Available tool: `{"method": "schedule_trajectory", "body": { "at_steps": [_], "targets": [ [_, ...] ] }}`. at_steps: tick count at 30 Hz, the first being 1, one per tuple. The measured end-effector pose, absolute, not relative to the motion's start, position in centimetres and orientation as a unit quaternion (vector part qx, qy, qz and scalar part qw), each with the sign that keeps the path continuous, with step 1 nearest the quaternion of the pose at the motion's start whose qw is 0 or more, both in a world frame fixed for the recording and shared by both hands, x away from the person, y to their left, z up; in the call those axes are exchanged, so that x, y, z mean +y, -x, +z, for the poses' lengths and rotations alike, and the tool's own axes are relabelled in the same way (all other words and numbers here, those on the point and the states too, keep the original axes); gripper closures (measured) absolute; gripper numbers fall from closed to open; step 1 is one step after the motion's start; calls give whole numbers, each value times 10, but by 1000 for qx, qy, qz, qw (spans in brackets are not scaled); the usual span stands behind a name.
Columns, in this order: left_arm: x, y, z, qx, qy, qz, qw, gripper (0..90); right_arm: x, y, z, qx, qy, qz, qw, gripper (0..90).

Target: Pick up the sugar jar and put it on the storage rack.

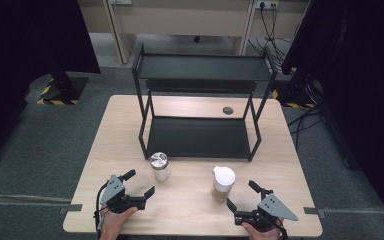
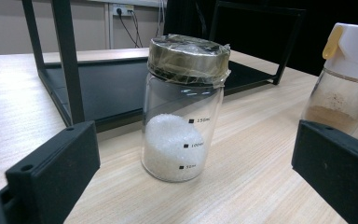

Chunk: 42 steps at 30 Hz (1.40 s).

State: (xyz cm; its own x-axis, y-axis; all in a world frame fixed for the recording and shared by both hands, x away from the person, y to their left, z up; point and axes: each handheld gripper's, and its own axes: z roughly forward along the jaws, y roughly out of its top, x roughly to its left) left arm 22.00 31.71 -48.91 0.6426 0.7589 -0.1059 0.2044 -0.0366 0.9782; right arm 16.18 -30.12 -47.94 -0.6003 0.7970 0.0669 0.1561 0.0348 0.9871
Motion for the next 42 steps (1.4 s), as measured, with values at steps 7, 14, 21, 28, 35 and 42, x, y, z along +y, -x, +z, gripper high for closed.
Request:
{"method": "schedule_trajectory", "body": {
  "at_steps": [7, 14, 21, 28, 35, 42],
  "targets": [
    [316, -220, -488, 352, -682, 234, 597, 6, -301, -162, -480, 667, -356, 597, 270, 4],
    [315, -220, -488, 353, -681, 235, 596, 6, -301, -161, -480, 666, -356, 598, 270, 4],
    [314, -220, -486, 353, -682, 236, 596, 6, -300, -162, -481, 666, -356, 597, 269, 3],
    [312, -223, -486, 354, -682, 234, 596, 6, -300, -162, -481, 665, -356, 598, 269, 3],
    [309, -226, -484, 353, -681, 234, 597, 7, -299, -163, -481, 666, -354, 600, 268, 3],
    [306, -230, -483, 351, -682, 233, 598, 8, -298, -164, -481, 667, -354, 600, 266, 3]
  ]
}}
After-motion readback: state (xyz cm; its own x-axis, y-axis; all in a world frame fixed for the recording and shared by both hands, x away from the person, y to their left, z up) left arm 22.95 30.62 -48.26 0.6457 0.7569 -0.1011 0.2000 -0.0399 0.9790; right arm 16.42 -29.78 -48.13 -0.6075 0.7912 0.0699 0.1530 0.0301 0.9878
